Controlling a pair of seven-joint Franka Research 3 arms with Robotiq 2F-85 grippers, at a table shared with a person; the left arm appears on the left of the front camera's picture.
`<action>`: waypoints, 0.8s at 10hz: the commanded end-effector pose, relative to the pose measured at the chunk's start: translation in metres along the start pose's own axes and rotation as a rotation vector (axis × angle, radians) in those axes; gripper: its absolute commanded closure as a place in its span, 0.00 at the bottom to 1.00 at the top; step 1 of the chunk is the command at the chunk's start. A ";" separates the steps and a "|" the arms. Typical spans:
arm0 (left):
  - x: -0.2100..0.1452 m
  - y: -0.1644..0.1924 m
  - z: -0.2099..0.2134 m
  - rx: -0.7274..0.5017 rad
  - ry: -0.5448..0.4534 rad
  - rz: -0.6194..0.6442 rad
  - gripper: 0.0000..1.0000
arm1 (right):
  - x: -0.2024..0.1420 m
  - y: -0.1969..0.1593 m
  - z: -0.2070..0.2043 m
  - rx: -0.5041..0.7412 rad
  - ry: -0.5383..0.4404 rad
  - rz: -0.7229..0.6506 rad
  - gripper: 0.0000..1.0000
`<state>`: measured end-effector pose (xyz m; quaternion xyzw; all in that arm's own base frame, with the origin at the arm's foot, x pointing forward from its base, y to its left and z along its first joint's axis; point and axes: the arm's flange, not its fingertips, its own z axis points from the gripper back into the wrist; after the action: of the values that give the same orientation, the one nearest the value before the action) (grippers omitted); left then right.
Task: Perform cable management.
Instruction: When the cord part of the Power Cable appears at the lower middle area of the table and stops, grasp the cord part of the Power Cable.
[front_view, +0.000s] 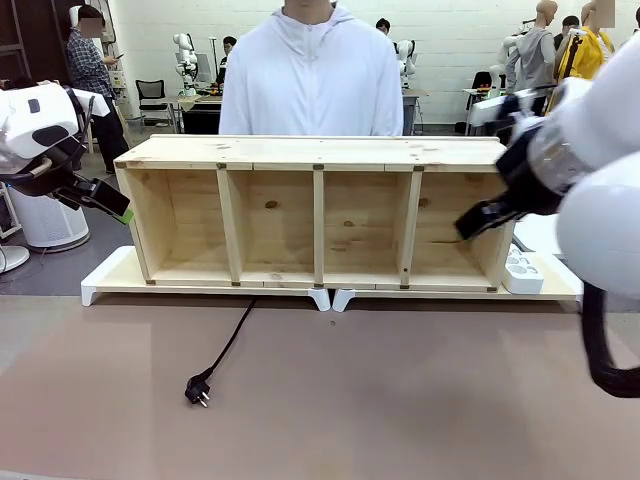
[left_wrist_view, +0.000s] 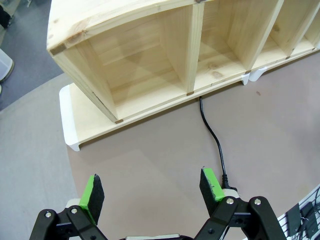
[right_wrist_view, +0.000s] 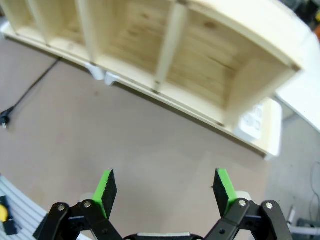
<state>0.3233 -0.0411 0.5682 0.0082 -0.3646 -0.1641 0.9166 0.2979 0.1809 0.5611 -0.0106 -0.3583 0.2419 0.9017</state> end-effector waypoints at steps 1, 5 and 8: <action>0.000 0.001 0.000 0.002 0.000 0.009 0.00 | 0.037 0.015 -0.031 0.150 0.026 0.041 0.00; 0.000 0.001 0.000 0.002 0.000 0.009 0.00 | 0.077 0.083 -0.094 0.309 0.020 -0.147 0.00; 0.000 0.001 0.000 0.002 0.000 0.009 0.00 | 0.088 0.142 -0.136 0.213 0.066 -0.333 0.00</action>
<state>0.3232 -0.0410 0.5683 0.0086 -0.3647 -0.1638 0.9166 0.3781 0.3354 0.4935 0.1579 -0.2889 0.1677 0.9292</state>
